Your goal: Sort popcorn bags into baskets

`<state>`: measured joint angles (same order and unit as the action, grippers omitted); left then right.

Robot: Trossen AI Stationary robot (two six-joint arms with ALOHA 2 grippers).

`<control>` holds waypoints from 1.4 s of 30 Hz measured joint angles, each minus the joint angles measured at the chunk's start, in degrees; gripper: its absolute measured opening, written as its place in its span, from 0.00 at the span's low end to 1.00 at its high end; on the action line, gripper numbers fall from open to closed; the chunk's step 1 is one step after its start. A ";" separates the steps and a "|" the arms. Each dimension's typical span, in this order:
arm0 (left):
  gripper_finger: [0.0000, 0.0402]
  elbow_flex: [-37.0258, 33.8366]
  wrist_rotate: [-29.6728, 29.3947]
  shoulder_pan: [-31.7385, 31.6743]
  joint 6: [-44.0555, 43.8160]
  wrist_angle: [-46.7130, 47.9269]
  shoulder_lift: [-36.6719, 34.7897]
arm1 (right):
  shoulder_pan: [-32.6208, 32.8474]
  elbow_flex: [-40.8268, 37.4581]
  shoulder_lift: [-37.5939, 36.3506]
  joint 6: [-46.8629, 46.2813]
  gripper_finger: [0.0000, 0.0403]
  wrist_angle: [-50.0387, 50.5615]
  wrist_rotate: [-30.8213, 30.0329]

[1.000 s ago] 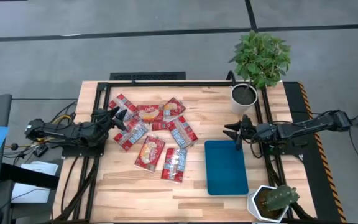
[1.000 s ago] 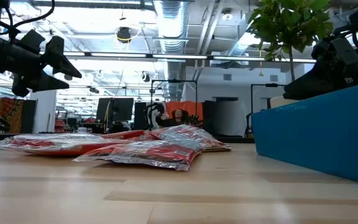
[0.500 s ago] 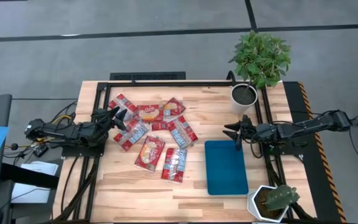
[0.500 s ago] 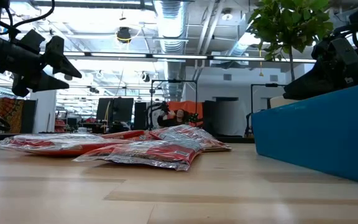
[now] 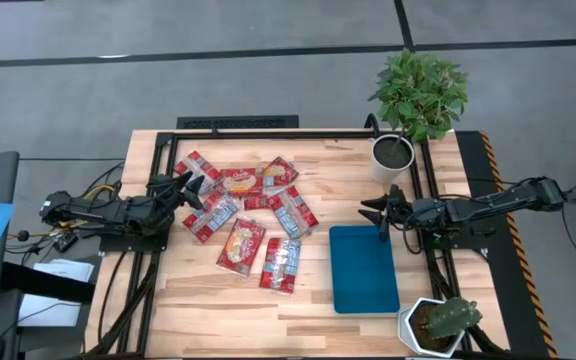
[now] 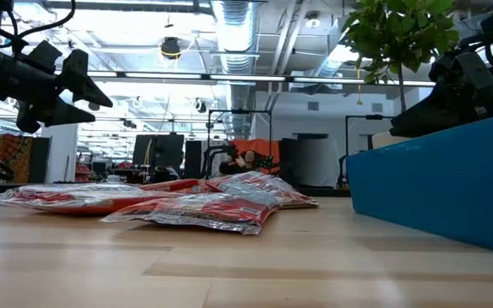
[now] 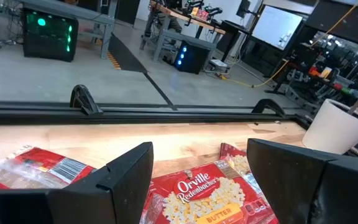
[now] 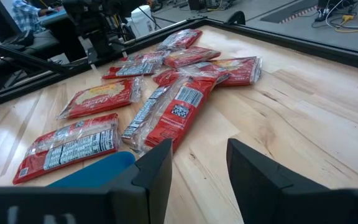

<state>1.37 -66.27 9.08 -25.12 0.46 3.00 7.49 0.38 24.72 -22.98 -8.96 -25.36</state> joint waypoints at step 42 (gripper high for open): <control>0.62 20.57 32.53 -1.09 -24.17 -34.02 14.75 | -8.99 50.51 11.85 -5.82 0.39 14.68 32.12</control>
<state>21.93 -33.75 7.99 -49.29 -33.56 17.75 -1.51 50.89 36.56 -28.80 5.71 6.75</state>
